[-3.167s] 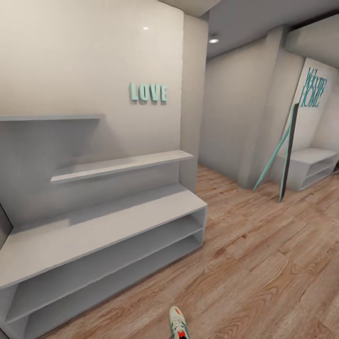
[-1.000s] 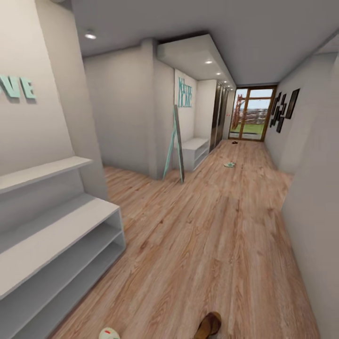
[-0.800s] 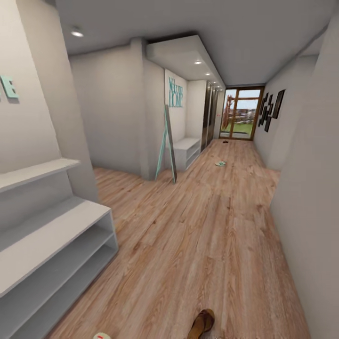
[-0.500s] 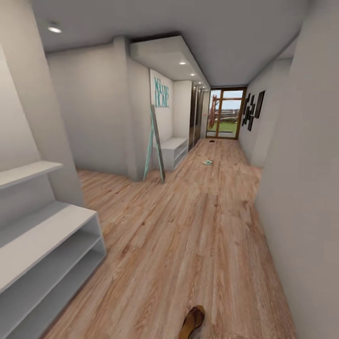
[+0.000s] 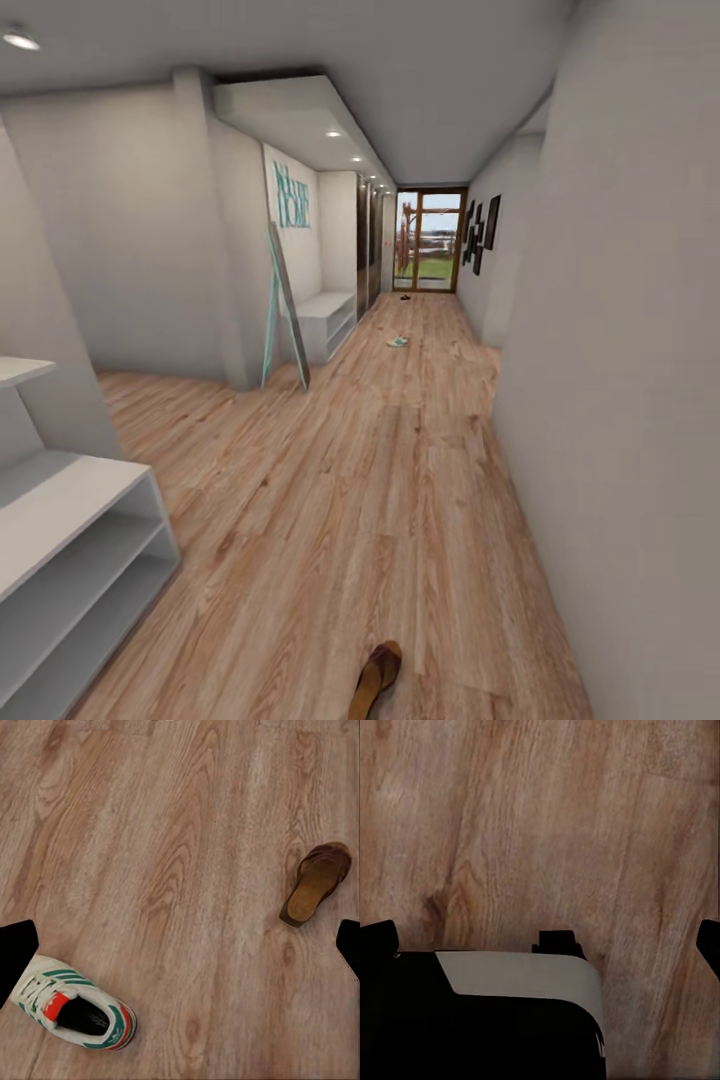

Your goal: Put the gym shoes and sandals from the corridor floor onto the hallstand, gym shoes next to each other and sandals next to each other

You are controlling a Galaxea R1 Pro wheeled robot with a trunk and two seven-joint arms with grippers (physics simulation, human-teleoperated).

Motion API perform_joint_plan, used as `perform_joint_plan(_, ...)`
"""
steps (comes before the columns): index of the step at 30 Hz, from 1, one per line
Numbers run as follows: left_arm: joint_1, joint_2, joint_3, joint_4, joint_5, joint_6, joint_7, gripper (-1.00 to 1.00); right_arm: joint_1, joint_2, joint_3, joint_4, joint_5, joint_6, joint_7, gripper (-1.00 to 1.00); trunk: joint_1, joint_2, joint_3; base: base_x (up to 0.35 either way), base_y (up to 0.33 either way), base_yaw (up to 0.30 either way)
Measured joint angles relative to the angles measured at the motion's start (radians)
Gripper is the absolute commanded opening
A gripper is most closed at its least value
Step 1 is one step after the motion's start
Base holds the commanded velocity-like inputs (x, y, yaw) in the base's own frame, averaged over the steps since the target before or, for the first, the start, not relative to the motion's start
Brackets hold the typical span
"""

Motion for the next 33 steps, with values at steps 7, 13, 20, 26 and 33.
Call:
perform_joint_plan(7,0.000,-0.001,-0.001,-0.001,-0.002,0.000,-0.001,1.00,0.000,0.001,0.000,-0.002,0.000,0.000,-0.001,1.00,0.000,0.000,0.000,0.000,0.000,-0.300)
perform_joint_plan(13,-0.001,-0.001,-0.001,-0.027,-0.004,0.000,-0.001,1.00,0.000,0.000,0.000,-0.003,0.000,0.000,-0.001,1.00,0.000,0.000,0.000,0.000,0.000,-0.177)
perform_joint_plan(20,-0.048,0.004,-0.001,-0.182,-0.038,0.059,0.001,1.00,-0.001,-0.002,0.000,-0.084,0.002,0.011,-0.005,1.00,0.000,0.000,0.000,0.000,0.000,-0.015)
perform_joint_plan(26,-0.225,0.007,-0.001,-0.207,-0.054,0.238,-0.002,1.00,-0.043,-0.004,0.001,-0.299,0.003,0.215,-0.004,1.00,0.000,0.000,0.000,0.000,0.000,-0.001)
perform_joint_plan(33,-0.321,0.006,-0.001,-0.209,-0.052,0.272,-0.003,1.00,-0.101,-0.004,0.000,-0.498,0.002,0.457,-0.004,1.00,0.000,0.000,0.000,0.000,0.000,0.000)
